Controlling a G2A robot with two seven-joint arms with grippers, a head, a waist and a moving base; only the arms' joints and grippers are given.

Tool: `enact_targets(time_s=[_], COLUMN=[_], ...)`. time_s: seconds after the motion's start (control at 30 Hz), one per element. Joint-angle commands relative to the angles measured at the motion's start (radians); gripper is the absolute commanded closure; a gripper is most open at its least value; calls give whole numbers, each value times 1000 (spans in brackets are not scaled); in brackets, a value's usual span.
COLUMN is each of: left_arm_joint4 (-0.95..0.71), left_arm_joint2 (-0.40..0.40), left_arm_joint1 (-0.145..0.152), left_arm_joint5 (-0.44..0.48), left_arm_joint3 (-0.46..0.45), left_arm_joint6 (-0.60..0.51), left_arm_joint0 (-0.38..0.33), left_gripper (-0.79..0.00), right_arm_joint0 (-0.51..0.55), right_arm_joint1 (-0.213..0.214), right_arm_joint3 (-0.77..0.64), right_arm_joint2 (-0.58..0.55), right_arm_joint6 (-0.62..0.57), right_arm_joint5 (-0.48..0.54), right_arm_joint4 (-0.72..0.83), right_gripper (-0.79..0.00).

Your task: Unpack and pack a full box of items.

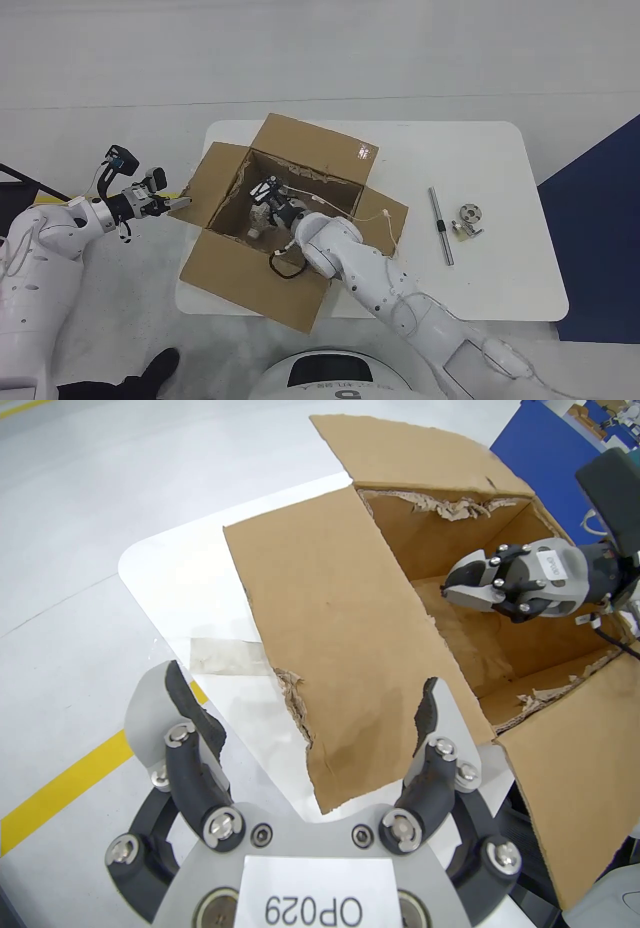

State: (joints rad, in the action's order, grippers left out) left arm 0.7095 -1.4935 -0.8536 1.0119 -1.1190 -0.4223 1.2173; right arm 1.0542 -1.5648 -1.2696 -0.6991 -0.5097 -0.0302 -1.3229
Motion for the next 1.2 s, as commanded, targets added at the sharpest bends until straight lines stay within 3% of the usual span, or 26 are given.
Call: enact_targets(time_s=[0.0, 0.3, 0.4, 0.57, 0.63, 1.0, 1.17], left_arm_joint4=[0, 0, 0, 0, 0, 0, 0], left_arm_joint2=[0, 0, 0, 0, 0, 0, 0], left_arm_joint1=[0, 0, 0, 0, 0, 0, 0], left_arm_joint5=[0, 0, 0, 0, 0, 0, 0], left_arm_joint3=[0, 0, 0, 0, 0, 0, 0], left_arm_joint6=[0, 0, 0, 0, 0, 0, 0], left_arm_joint0=[0, 0, 0, 0, 0, 0, 0], left_gripper=[-785, -785, -785, -785, -785, -785, -785], right_arm_joint0=[-21, -111, -133, -166, -176, -215, -236], right_arm_joint1=[-12, -67, -83, -109, -118, -154, -172], right_arm_joint3=[26, 208, 259, 336, 364, 463, 512], right_arm_joint2=[12, 21, 30, 45, 46, 53, 62], right_arm_joint6=[-26, -39, -26, -14, -9, -18, -23], right_arm_joint5=[-5, -41, -32, -48, -66, -30, 19], right_arm_joint4=[21, 165, 194, 226, 236, 284, 311], right_gripper=[-379, -391, -536, -680, -785, -785, -674])
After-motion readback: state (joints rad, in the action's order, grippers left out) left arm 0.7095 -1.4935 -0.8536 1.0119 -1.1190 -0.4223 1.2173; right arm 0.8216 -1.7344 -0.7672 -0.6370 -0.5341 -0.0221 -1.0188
